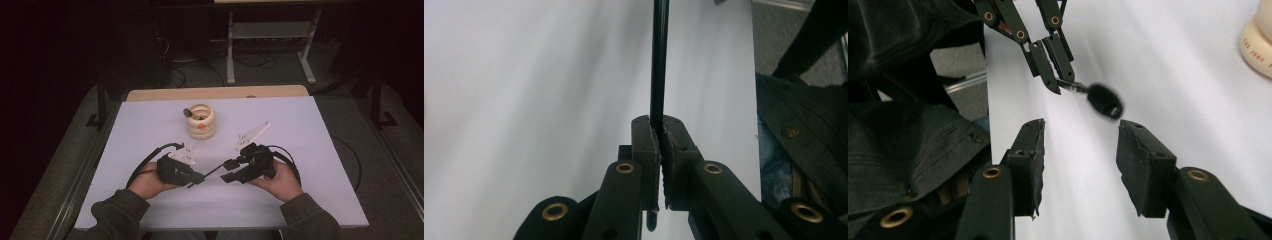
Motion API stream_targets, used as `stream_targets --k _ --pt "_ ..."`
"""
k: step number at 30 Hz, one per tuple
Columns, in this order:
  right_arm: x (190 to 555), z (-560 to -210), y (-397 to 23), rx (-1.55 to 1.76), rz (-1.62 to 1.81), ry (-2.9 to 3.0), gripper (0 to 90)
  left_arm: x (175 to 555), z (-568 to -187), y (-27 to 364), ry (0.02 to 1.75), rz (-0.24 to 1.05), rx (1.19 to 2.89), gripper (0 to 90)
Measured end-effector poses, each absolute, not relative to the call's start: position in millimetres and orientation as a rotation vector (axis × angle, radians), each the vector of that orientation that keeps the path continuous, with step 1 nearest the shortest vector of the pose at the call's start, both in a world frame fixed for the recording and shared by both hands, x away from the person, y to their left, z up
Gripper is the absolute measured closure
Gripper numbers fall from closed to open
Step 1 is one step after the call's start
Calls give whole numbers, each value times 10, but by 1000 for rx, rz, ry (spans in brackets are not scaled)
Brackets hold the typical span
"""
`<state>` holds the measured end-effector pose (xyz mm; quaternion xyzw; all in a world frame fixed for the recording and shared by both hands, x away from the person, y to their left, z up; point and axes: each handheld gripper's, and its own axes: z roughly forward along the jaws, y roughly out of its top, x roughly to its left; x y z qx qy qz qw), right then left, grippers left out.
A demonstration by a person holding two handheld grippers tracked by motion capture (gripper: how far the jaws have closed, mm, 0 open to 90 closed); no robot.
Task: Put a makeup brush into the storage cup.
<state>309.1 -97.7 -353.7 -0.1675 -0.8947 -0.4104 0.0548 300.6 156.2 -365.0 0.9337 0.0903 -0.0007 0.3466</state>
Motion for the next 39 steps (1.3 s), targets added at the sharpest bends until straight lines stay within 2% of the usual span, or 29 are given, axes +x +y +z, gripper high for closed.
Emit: stream_targets --k 21,28,32,36,39 --pt "3171 -3501 -936 -575 -1432 -2615 679 3084 -3602 1480 292 9 2365 858" --pt "3199 -3491 -953 -584 -1463 -2586 797 3077 -3600 1433 297 10 2349 857" --pt "3221 -3491 -965 -569 -1465 -2549 831 3084 -3602 1418 291 15 2355 854" --pt "3236 -3497 -960 -552 -1456 -2539 843 3085 -3611 1413 300 11 2361 836" --pt "3229 -3496 -957 -553 -1430 -2566 844 3079 -3609 1420 306 21 2370 775"
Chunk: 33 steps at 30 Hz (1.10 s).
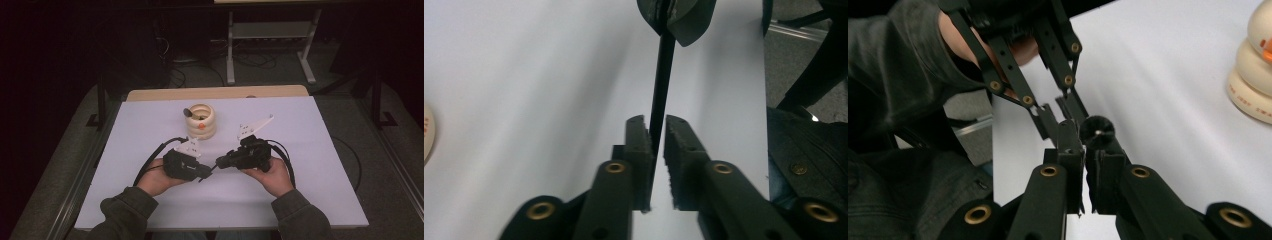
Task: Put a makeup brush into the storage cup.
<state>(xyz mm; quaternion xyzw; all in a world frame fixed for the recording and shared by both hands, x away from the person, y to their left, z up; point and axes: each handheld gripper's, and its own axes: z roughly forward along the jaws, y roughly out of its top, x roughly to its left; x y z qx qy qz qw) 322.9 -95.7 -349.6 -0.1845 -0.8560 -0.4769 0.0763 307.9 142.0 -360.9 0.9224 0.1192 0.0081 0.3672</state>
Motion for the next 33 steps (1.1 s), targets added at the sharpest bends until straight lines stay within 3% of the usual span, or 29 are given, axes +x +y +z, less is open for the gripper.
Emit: stream_targets --k 33 --pt "3424 -3301 -1217 -705 -1250 -2711 845 2988 -3704 1835 469 115 2308 587"
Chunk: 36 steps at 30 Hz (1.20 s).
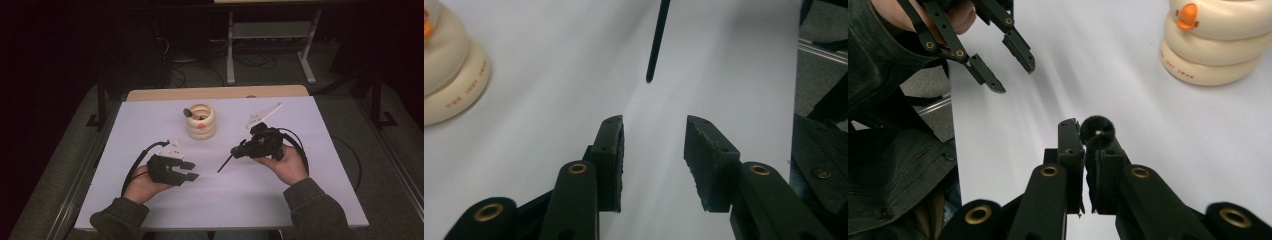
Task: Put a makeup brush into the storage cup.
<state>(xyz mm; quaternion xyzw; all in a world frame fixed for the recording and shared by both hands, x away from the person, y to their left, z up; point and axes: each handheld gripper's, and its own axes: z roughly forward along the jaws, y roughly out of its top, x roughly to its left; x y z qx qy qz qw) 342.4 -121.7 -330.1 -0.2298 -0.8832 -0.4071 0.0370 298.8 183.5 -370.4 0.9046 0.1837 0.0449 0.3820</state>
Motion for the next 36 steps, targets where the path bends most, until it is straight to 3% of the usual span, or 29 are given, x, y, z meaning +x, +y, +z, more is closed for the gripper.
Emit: stream_targets --k 36 --pt "3877 -2887 -1197 -758 -1205 -2800 844 2885 -3766 2133 561 158 2264 492"
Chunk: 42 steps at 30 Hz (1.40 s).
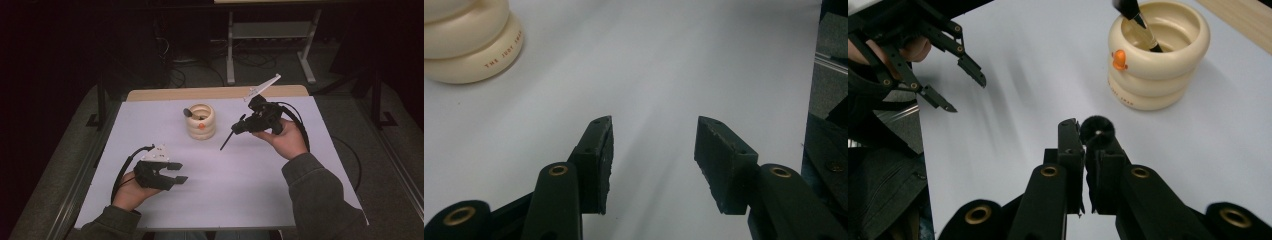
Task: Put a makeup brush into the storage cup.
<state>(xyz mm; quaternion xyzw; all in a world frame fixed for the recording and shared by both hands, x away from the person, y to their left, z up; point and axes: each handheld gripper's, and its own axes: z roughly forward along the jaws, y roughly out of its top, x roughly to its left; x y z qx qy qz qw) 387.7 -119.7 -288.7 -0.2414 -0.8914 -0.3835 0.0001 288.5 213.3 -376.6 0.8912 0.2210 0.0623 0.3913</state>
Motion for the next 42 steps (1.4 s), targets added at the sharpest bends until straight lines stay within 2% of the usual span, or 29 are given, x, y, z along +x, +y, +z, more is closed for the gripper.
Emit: stream_targets --k 42 --pt "4478 -2396 -813 -905 -1213 -2824 845 2854 -3671 2302 590 181 2212 405"
